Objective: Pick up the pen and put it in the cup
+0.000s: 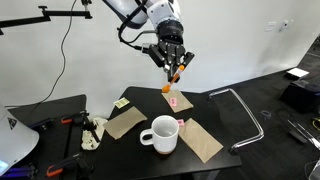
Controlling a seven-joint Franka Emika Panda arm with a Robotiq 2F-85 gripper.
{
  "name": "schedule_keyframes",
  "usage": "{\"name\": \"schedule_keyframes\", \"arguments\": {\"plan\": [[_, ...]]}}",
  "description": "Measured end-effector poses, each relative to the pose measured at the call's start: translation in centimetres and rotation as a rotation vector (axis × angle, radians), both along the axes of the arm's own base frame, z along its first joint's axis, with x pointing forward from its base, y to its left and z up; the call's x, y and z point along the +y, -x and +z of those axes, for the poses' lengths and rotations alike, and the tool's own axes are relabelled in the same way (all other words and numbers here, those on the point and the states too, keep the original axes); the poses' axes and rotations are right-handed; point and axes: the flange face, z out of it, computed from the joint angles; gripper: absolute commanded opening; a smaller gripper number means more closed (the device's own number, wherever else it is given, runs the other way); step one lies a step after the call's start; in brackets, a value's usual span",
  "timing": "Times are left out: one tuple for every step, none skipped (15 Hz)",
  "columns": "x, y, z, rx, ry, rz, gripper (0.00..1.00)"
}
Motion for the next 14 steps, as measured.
{"name": "schedule_keyframes", "arguments": {"plan": [[0.0, 0.1, -0.1, 0.003, 0.0, 0.001, 0.03], [0.1, 0.1, -0.2, 0.006, -0.001, 0.003, 0.03], [0.2, 0.2, -0.3, 0.01, -0.001, 0.005, 0.03], [0.3, 0.3, -0.5, 0.016, -0.002, 0.009, 0.03], [0.5, 0.5, -0.7, 0.021, -0.001, 0.012, 0.03], [0.6, 0.6, -0.9, 0.027, -0.001, 0.014, 0.03], [0.6, 0.8, -1.1, 0.032, -0.001, 0.016, 0.03], [0.6, 0.9, -1.3, 0.037, -0.001, 0.018, 0.03], [0.5, 1.1, -1.5, 0.041, -0.001, 0.018, 0.03], [0.4, 1.2, -1.8, 0.046, -0.001, 0.019, 0.03], [0.3, 1.3, -2.0, 0.05, -0.002, 0.021, 0.03], [0.2, 1.4, -2.2, 0.053, -0.003, 0.023, 0.03], [0.0, 1.4, -2.5, 0.054, -0.004, 0.028, 0.03], [-0.2, 1.4, -2.8, 0.056, -0.004, 0.036, 0.03]]}}
